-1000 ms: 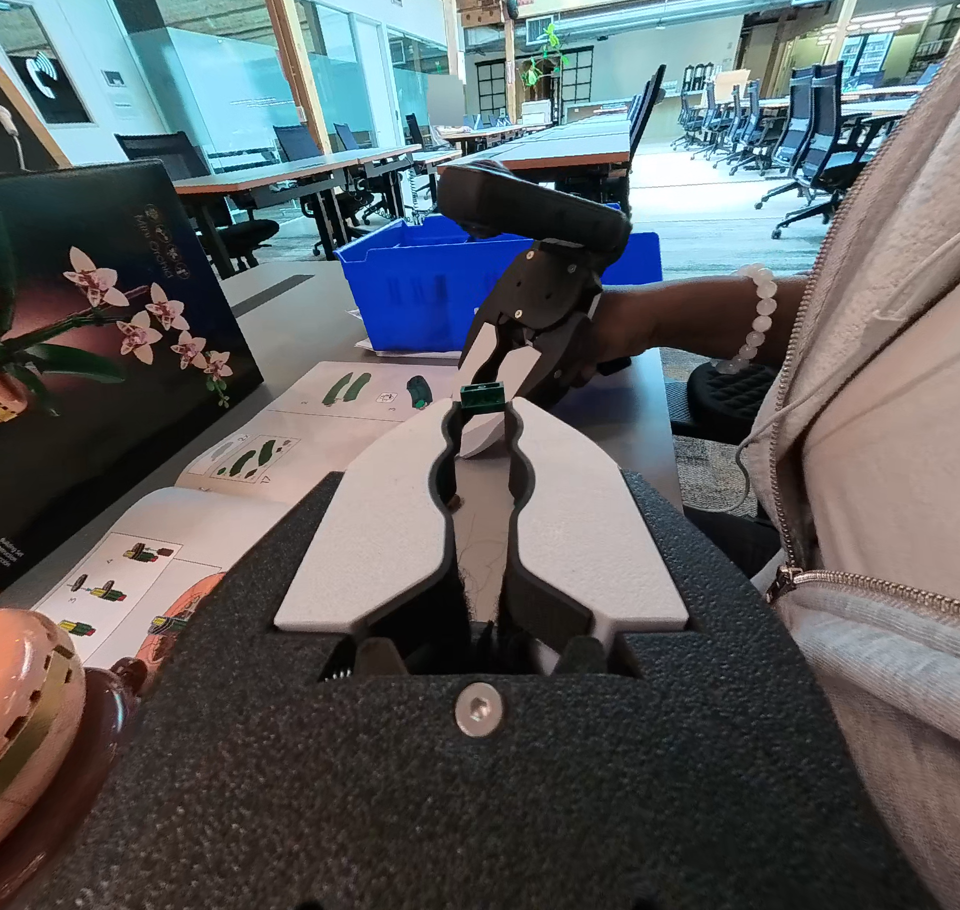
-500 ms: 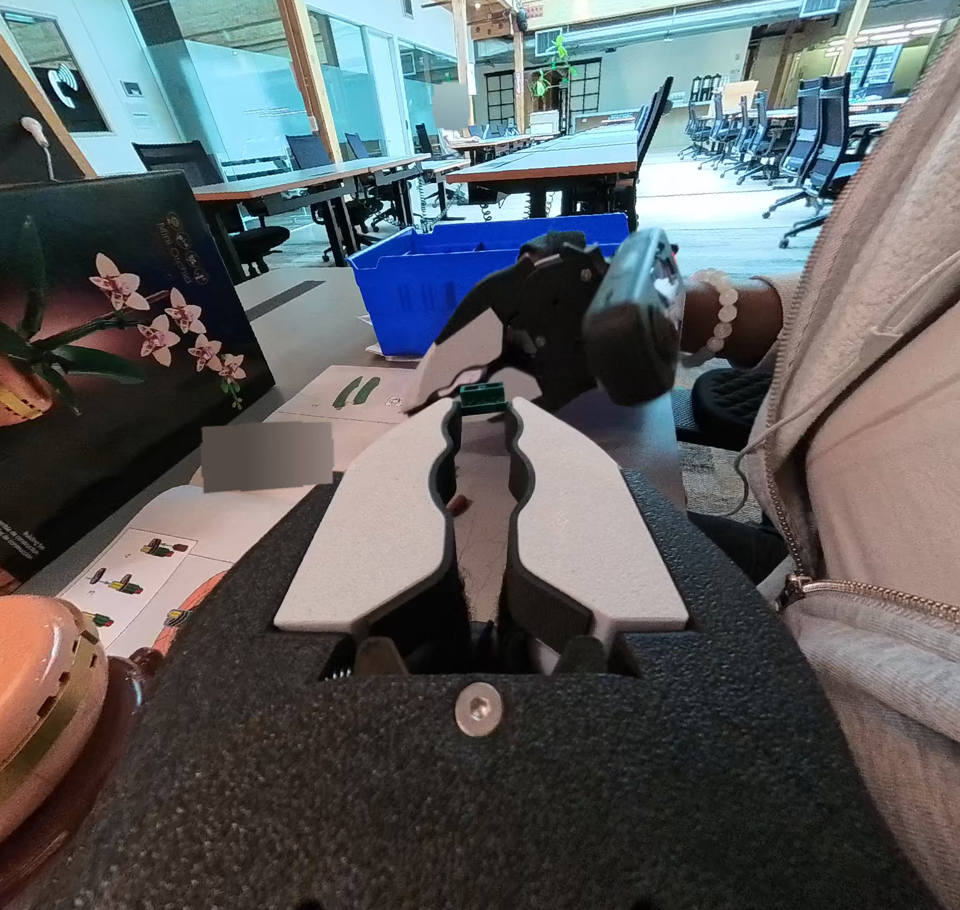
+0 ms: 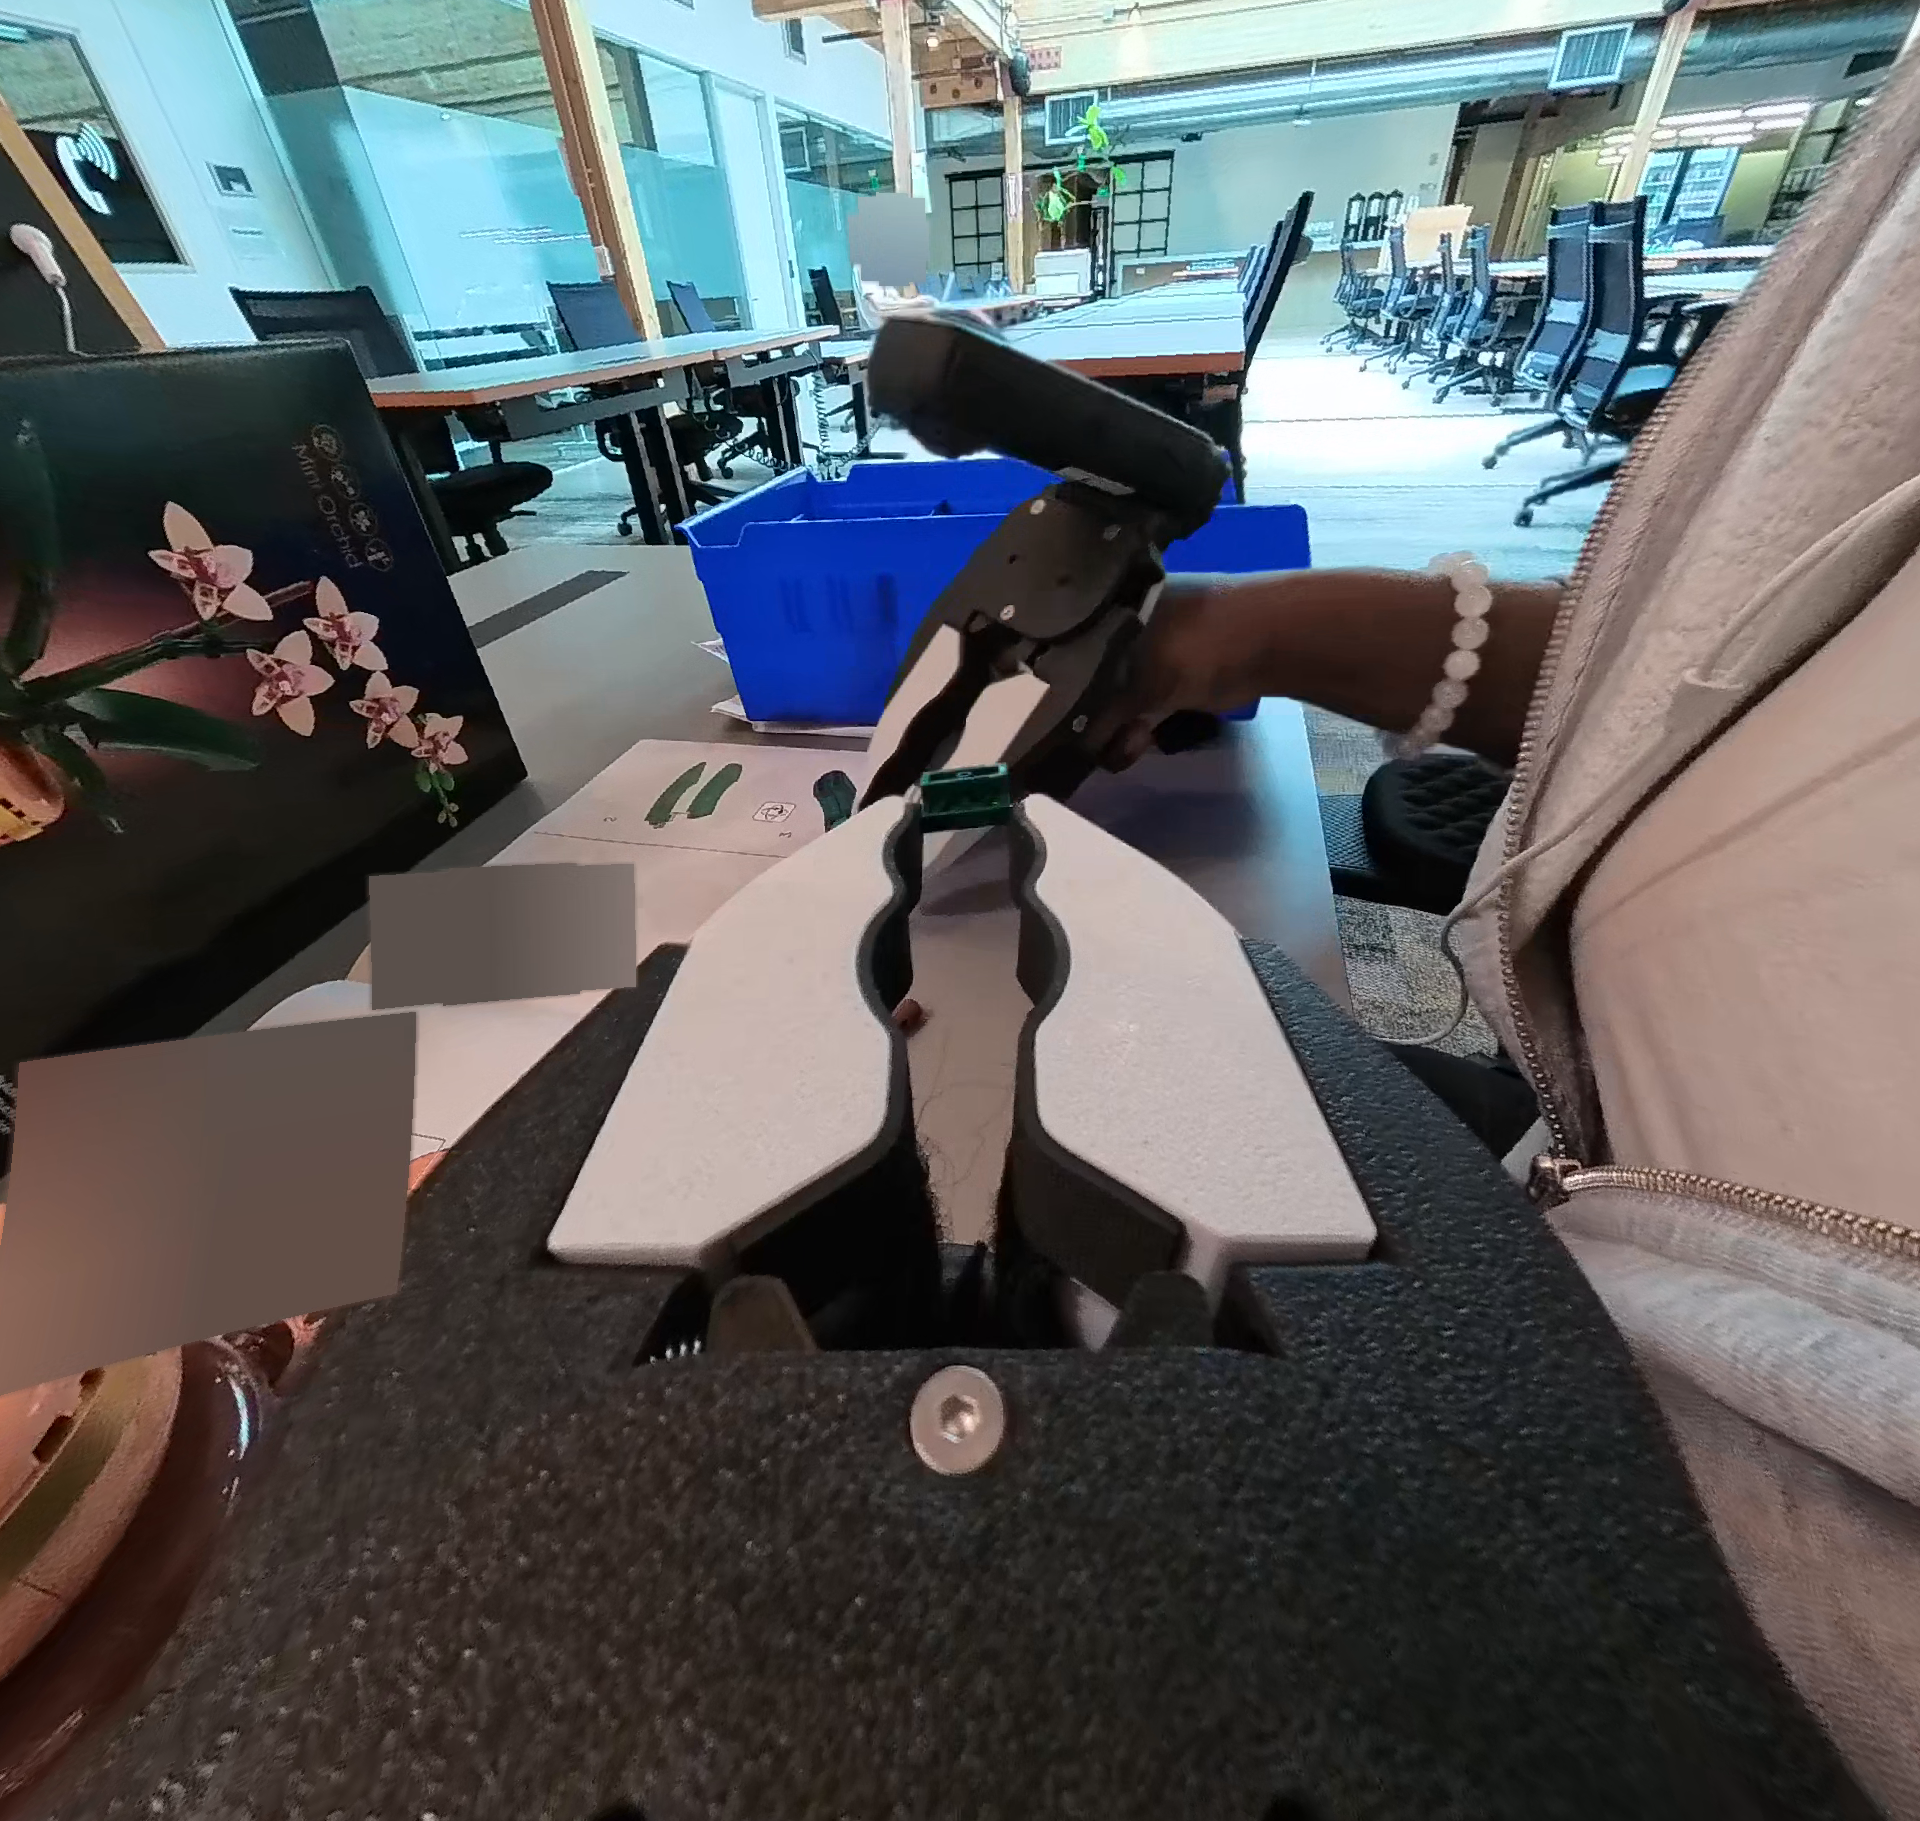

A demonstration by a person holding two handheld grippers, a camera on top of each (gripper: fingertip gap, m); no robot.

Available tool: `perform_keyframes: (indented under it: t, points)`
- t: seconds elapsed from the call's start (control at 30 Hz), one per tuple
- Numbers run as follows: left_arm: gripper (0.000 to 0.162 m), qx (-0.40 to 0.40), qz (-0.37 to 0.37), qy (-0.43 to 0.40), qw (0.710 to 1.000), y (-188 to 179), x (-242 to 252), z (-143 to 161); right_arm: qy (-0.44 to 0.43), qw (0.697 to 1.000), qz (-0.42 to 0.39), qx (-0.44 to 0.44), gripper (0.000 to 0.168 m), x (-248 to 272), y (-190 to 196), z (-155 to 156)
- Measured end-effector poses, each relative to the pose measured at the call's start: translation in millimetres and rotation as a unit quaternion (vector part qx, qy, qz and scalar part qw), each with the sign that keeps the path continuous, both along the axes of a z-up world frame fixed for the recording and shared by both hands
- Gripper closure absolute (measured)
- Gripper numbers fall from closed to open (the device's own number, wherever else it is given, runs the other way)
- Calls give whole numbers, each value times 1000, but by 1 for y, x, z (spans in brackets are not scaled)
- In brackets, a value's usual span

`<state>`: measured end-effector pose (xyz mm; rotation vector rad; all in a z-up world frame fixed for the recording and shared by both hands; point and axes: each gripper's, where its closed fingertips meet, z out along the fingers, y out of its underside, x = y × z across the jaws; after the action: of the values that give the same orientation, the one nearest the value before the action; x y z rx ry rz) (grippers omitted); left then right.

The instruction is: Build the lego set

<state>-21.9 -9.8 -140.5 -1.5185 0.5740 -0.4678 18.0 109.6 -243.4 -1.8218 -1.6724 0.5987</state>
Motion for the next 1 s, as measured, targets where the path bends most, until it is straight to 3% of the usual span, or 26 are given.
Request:
perform_keyframes:
  t: [0.2,0.37,0.47,0.6,1.0]
  points:
    - [148,-2,1,-6,1000,0,-1,-1,-55,998,5,-20,154,-2,1,-12]
    - [147,-1,4,-12,1000,-1,-4,0,-29,994,45,-90,155,-6,-37,4]
    - [147,-5,1,-15,1000,0,-4,-3,-29,997,72,-21,153,-3,-31,13]
    - [147,-5,-4,-6,1000,1,-3,-4,-66,985,128,97,141,-2,-6,1]
    - [148,-10,-8,-5,1000,0,-1,-7,-25,986,158,39,147,-11,-4,-10]
